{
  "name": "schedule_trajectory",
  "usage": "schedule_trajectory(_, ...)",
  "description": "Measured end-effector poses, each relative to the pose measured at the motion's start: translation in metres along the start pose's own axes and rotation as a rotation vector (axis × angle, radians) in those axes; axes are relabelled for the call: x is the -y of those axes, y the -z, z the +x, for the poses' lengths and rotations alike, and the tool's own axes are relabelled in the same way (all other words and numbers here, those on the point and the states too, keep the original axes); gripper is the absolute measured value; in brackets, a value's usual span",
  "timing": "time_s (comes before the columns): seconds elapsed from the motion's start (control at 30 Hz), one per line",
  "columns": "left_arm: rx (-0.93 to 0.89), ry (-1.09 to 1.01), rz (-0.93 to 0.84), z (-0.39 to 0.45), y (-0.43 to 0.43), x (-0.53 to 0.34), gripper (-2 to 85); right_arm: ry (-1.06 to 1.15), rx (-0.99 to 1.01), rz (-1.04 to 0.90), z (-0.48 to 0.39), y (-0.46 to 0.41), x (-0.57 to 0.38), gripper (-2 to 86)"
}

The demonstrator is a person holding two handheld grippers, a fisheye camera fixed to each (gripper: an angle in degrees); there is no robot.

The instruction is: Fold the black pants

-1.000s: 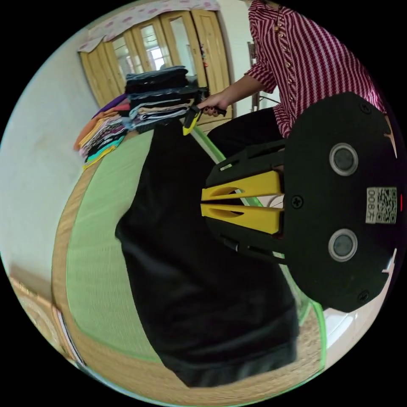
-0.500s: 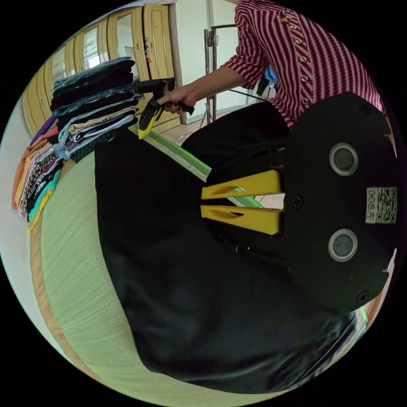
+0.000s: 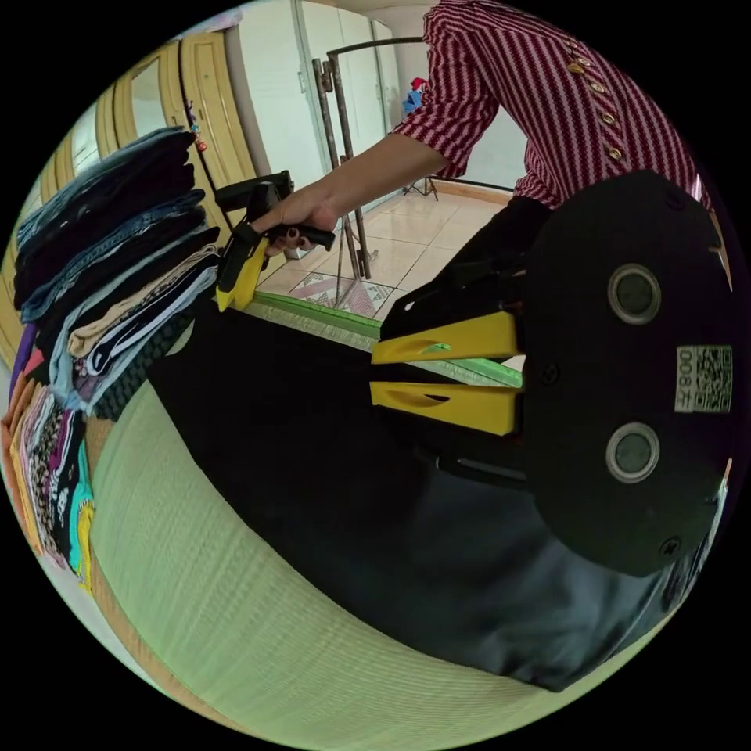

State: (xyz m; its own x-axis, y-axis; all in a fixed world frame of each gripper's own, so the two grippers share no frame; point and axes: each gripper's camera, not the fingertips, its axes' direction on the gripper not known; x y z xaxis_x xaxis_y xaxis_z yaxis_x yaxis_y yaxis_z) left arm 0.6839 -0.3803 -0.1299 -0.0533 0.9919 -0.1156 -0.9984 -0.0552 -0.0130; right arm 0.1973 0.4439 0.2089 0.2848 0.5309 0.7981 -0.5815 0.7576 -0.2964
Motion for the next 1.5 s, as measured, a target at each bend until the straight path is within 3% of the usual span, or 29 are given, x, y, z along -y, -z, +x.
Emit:
schedule_trajectory(0.37, -0.064, 0.0, -0.006, -0.008, -0.031, 0.067, 3.6, -0.056, 0.113, 0.019, 0.041, 0.0, 0.024, 7.1)
schedule_trajectory(0.7, -0.02, -0.036, 0.144, -0.02, -0.011, 0.196, 6.2, -0.078, 0.26, 0.062, 0.085, 0.018, 0.021, 3.0)
schedule_trajectory(0.9, 0.058, -0.033, 0.105, -0.022, -0.024, 0.273, 7.9, -0.07, 0.301, 0.075, 0.1, 0.024, 0.023, 2.7)
schedule_trajectory(1.03, 0.012, 0.01, 0.063, -0.03, -0.041, 0.309, 8.3, -0.071, 0.312, 0.08, 0.109, 0.027, 0.022, 2.8)
schedule_trajectory(1.5, 0.011, -0.064, 0.004, -0.001, -0.043, 0.353, 2.6, -0.108, 0.361, 0.145, 0.134, 0.04, 0.031, 2.5)
